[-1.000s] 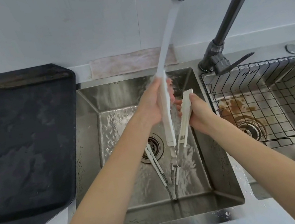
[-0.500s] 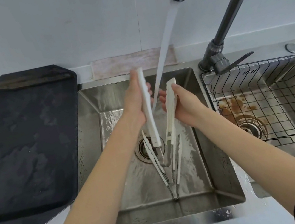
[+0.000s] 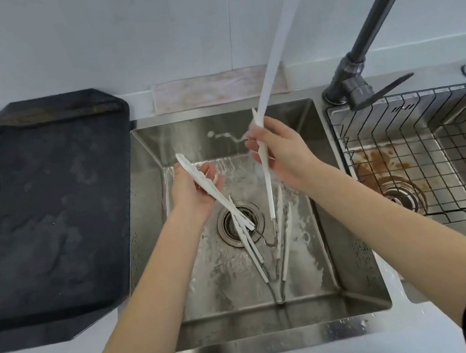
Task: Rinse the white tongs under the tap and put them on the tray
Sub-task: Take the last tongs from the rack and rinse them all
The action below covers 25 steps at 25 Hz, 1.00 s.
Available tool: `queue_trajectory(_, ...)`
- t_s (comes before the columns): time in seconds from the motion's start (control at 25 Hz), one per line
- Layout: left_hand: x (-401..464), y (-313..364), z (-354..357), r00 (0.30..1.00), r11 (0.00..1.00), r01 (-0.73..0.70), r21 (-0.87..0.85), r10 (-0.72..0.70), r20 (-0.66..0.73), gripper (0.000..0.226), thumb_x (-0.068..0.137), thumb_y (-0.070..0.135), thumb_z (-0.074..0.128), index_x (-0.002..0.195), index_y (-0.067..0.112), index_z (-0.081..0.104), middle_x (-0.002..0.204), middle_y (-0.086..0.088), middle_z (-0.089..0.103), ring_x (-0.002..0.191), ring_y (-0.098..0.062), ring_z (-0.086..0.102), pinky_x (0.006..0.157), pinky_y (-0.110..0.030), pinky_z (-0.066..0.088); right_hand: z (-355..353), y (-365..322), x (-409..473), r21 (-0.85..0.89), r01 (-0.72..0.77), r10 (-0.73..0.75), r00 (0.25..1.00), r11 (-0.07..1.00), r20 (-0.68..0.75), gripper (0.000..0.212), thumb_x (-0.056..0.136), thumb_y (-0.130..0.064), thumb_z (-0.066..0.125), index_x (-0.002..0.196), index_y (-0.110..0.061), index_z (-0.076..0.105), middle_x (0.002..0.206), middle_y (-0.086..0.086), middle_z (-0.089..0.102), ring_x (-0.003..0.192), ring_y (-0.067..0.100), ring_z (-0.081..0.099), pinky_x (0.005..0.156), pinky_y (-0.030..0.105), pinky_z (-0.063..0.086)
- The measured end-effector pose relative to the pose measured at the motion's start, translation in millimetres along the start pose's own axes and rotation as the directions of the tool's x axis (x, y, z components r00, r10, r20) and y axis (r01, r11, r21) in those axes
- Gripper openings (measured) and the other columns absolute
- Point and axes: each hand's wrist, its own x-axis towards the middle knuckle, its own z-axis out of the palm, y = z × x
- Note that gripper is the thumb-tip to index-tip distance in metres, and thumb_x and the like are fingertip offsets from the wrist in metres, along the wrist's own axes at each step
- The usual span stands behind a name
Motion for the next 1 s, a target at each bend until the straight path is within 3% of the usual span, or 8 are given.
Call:
queue_trajectory(0.12,-3.7,-15.1,-9.9,0.998,0.983,0.033,0.178,-0.041,0.044,0.032,0.095,0.041,0.04,0.097,0.012,0.053,0.084,0.001,0.056,0.076,-0.011,0.054,0.089,-0.038,0.044,-10.1,16.5,-0.2,-0.004,-0.091,0.091,0.993,0.996,-0.071,0.01,0.095,-0.019,0.05,0.092,-0.015,0.058,0.079,0.0,0.056,0.075,0.01,0.055,0.076,0.029,0.045)
queue_trajectory(0.2,-4.8,-29.6,-18.8,0.997,0.926,-0.002,0.379,-0.026,0.069,0.027,0.093,0.025,0.051,0.117,0.015,0.047,0.09,-0.001,0.055,0.078,-0.013,0.054,0.083,-0.037,0.047,-18.2,33.5,0.2,0.001,-0.146,0.145,0.983,0.989,-0.111,0.01,0.095,-0.021,0.049,0.097,-0.014,0.057,0.082,-0.001,0.056,0.077,0.01,0.058,0.067,0.026,0.046)
queue_trajectory(0.32,-3.7,-51.3,-34.9,0.997,0.833,-0.056,0.55,0.016,0.078,0.054,0.089,0.0,0.052,0.135,0.018,0.03,0.111,-0.009,0.053,0.087,-0.02,0.056,0.082,-0.041,0.051,-31.9,55.1,-3.0,-0.016,-0.235,0.229,0.959,0.972,-0.164,0.019,0.096,-0.024,0.047,0.114,-0.018,0.051,0.084,-0.002,0.055,0.08,0.012,0.058,0.063,0.027,0.044)
queue_trajectory(0.44,-1.8,-68.7,-47.8,0.999,0.801,-0.027,0.598,-0.005,0.053,0.059,0.089,-0.005,0.05,0.139,0.016,0.026,0.116,-0.009,0.052,0.101,-0.026,0.056,0.091,-0.047,0.05,-45.4,71.9,-12.5,-0.018,-0.305,0.296,0.937,0.952,-0.185,0.03,0.097,-0.021,0.045,0.126,-0.013,0.052,0.078,0.001,0.049,0.076,0.015,0.055,0.066,0.029,0.045)
queue_trajectory(0.56,4.1,-84.6,-58.6,0.999,0.756,0.007,0.655,-0.035,0.03,0.06,0.088,-0.005,0.05,0.139,0.018,0.027,0.114,-0.007,0.051,0.102,-0.025,0.055,0.088,-0.043,0.05,-60.4,93.0,-17.5,0.013,-0.349,0.343,0.913,0.937,-0.221,0.038,0.097,-0.019,0.045,0.135,-0.013,0.047,0.083,0.005,0.051,0.079,0.018,0.054,0.074,0.034,0.05)
queue_trajectory(0.72,18.3,-105.0,-73.0,0.999,0.638,0.043,0.769,-0.037,-0.026,0.051,0.089,0.002,0.051,0.136,0.016,0.035,0.114,-0.005,0.055,0.107,-0.027,0.057,0.084,-0.046,0.054,-74.1,118.4,-18.3,0.029,-0.424,0.417,0.873,0.905,-0.252,0.045,0.097,-0.02,0.046,0.141,-0.012,0.041,0.076,0.002,0.052,0.065,0.013,0.051,0.061,0.026,0.05)
queue_trajectory(0.84,21.7,-119.3,-81.7,0.995,0.579,0.095,0.81,-0.045,-0.084,0.046,0.093,0.009,0.048,0.136,0.02,0.039,0.123,-0.005,0.057,0.114,-0.028,0.057,0.092,-0.042,0.05,-78.3,131.8,-16.3,0.004,-0.468,0.448,0.843,0.884,-0.297,0.045,0.097,-0.023,0.045,0.142,-0.017,0.041,0.102,0.005,0.059,0.075,0.014,0.056,0.075,0.031,0.052)
queue_trajectory(1.0,28.7,-125.4,-82.4,0.989,0.61,0.14,0.78,-0.054,-0.136,0.045,0.091,0.004,0.045,0.133,0.02,0.043,0.124,-0.009,0.059,0.111,-0.03,0.058,0.091,-0.041,0.05,-79.9,141.7,-7.1,-0.031,-0.5,0.463,0.821,0.865,-0.333,0.044,0.097,-0.025,0.043,0.141,-0.015,0.043,0.123,0.009,0.061,0.102,0.027,0.061,0.091,0.04,0.051)
